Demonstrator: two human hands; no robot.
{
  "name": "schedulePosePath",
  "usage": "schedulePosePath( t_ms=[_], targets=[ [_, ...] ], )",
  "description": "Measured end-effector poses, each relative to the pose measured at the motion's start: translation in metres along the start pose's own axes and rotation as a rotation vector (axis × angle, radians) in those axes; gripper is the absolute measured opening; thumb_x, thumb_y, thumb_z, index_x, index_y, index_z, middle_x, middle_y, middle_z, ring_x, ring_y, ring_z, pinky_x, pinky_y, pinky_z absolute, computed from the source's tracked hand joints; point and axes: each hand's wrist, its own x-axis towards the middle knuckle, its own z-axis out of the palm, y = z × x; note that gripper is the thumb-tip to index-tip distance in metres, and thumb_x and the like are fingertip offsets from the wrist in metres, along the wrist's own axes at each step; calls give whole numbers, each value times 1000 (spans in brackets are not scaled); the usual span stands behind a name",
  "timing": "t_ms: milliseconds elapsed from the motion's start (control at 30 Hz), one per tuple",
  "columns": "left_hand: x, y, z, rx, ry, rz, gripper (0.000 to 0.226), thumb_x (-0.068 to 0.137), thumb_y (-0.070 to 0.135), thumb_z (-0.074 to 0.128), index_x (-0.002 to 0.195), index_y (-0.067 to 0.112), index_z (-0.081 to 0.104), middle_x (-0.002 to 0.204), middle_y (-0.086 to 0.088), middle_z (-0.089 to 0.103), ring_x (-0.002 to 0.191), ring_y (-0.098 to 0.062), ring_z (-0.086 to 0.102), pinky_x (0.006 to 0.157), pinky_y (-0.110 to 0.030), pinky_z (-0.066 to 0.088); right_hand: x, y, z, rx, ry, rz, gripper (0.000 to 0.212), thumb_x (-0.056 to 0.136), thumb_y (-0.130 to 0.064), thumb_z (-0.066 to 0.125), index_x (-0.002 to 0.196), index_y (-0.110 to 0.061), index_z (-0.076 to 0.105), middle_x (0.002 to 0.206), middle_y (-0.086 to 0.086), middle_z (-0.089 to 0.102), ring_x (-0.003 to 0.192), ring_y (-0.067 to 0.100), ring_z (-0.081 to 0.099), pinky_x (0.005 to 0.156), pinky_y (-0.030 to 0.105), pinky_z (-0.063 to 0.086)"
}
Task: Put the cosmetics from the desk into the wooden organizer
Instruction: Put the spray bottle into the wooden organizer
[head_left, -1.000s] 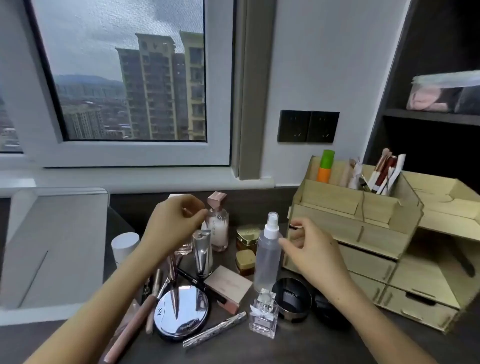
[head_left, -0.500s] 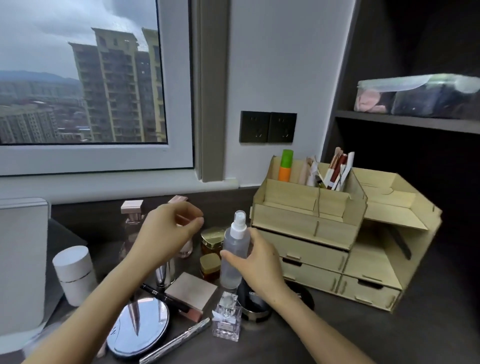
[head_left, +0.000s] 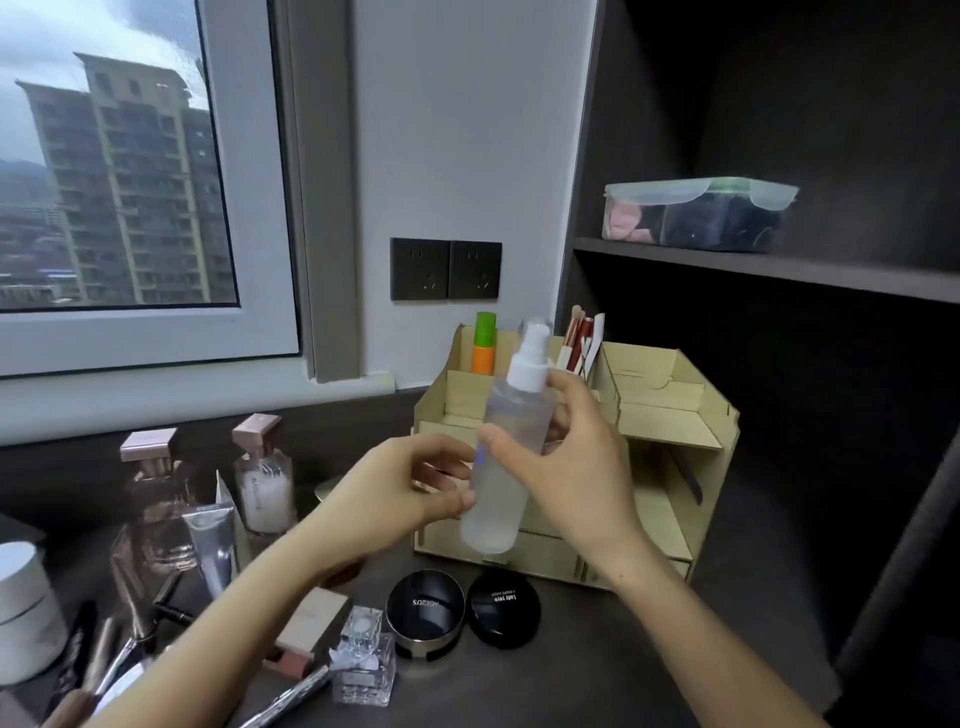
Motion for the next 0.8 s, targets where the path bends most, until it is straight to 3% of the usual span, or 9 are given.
schedulePosePath(
  t_ms=[100,267,333,433,600,800],
  targets=[
    [9,4,4,57,89,-12,20,78,21,71,97,26,67,92,6,71,83,-6,66,79,-20,52,29,-2,-17,11,84,-18,57,66,-50,73,115,-36,47,102,-12,68,91,8,65,78,39,56],
    [22,-2,-11,68,273,-53,14,81,17,68,94,23,69,86,7,69,83,-10,65,78,-23,52,88,-2,-24,37,252,-48,55,75,-38,73,122,-21,49,110,-2,65,97,16,64,76,35,56],
    [28,-6,-16,53,322,-79,13,82,15,66,94,20,69,86,5,69,84,-12,65,78,-26,52,106,1,-10,2,217,-49,56,76,-38,73,123,-20,49,111,0,65,100,20,62,79,39,55],
    [37,-11,-21,60,334,-117,12,83,14,64,94,17,68,89,2,69,84,-10,64,71,-18,49,124,9,21,-62,91,-41,54,78,-37,71,123,-18,47,112,2,63,100,24,60,81,44,53],
    [48,-16,-24,45,335,-157,11,82,11,64,91,17,68,90,0,69,87,-13,63,75,-22,50,139,29,64,-128,4,-1,52,79,-33,71,121,-14,46,111,5,62,86,18,53,66,28,40],
    [52,-25,-31,54,330,-152,11,82,12,64,86,21,67,87,4,68,82,-6,61,64,-13,41,143,47,89,-105,-83,34,53,78,-30,73,121,-14,45,117,6,59,96,18,53,77,32,45]
  ],
)
